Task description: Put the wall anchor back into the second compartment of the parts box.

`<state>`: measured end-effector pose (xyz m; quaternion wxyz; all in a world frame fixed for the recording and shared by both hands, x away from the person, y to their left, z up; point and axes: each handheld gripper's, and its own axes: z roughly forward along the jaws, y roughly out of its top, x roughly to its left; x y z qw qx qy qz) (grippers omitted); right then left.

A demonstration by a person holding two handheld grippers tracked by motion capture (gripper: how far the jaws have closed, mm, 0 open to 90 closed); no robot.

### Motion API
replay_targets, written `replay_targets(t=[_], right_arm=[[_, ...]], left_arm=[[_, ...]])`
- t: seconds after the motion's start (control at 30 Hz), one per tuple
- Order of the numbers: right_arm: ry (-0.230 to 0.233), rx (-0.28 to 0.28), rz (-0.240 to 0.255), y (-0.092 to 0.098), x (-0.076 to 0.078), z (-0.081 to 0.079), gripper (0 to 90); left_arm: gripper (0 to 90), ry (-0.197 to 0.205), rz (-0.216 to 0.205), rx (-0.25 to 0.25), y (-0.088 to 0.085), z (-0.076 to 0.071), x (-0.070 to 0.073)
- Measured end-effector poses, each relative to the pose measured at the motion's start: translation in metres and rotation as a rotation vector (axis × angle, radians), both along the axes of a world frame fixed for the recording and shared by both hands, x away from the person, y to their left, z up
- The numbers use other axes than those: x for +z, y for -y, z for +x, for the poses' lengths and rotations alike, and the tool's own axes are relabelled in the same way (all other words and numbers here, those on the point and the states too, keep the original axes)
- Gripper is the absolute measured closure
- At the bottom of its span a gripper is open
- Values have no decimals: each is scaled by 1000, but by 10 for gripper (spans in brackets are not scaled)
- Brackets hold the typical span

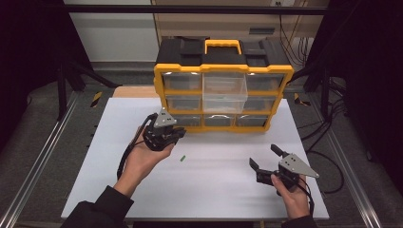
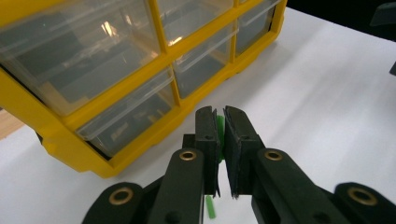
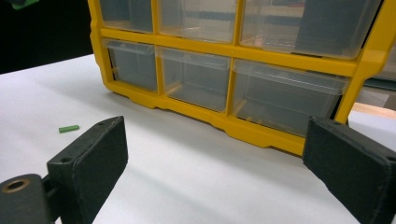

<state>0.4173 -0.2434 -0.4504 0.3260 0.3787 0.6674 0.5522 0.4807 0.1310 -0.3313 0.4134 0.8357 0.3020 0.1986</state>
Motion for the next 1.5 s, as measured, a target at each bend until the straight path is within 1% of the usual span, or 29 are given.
replay_targets(t=[0.2,0.23,0.27,0.3,0.33,0.4,0.43,0.5,0.53,0.6,0.67,0.7,0.73,0.8,0.83,0.87,0.93,1.0,1.07,1.1,1.17,1.2,1.27,1.3,1.33,1.37,1.4,1.43,1.5], right_arm=[[-2,-3,5,0,1,-1,71],[-2,-3,6,0,1,-1,71],[-1,-2,2,0,0,-1,71],[-1,-1,3,0,0,-1,71],[-1,-1,3,0,1,-1,71],[3,-3,4,1,1,0,71],[3,-4,5,1,1,-1,71],[2,-4,5,1,1,0,71],[-1,-3,4,1,1,0,71],[-3,-4,7,0,1,0,71],[2,-4,5,1,1,0,71],[0,-5,6,1,1,-1,71],[-10,-1,15,1,2,-1,71],[-9,-1,15,1,1,-1,71],[-1,-3,7,1,1,-1,71],[-9,-2,15,1,2,-1,71],[-7,0,18,1,2,-1,71],[-1,-11,14,1,1,-1,71],[-1,-10,13,1,1,-1,71],[-6,-4,18,1,1,-1,71],[-7,-4,18,1,1,-1,71],[-6,-3,16,1,1,-1,71],[-6,-3,17,1,1,-1,71],[0,-9,12,1,1,-1,71],[-4,-8,9,2,2,-1,71],[-2,-8,7,2,2,-1,71],[2,-8,6,2,1,-1,71],[1,-7,7,2,2,-1,71],[2,-7,8,2,2,-1,71]], left_arm=[[837,22,-3,-3,1,-3,11],[837,23,10,-10,0,-3,13],[837,26,-3,-3,1,-4,13],[837,27,4,-5,0,-4,15],[837,28,-2,-4,0,-4,15],[837,31,11,-9,-1,-4,18],[837,34,-3,-3,0,-4,19],[837,40,3,-5,0,-4,22],[837,41,-6,-2,0,-4,24],[837,47,-3,-6,1,-5,27],[837,52,16,-15,0,-5,30],[837,54,-1,-9,2,-5,31],[837,57,5,-11,1,-5,32],[837,60,8,-12,1,-6,34],[837,62,5,-12,2,-6,34],[837,63,17,-18,1,-6,36],[837,68,-4,-11,2,-7,37],[837,70,23,-23,1,-7,39],[837,72,18,-23,2,-7,39],[837,72,5,-20,2,-8,38],[837,75,-6,-18,3,-8,39],[837,76,-7,-20,3,-9,39],[837,78,8,-28,2,-9,41],[837,79,-16,-20,3,-10,40],[837,81,-15,-21,3,-10,41],[837,81,4,-30,2,-10,42],[837,84,-19,-19,4,-10,42],[837,84,9,-30,2,-10,43],[837,87,4,-30,3,-11,44]])
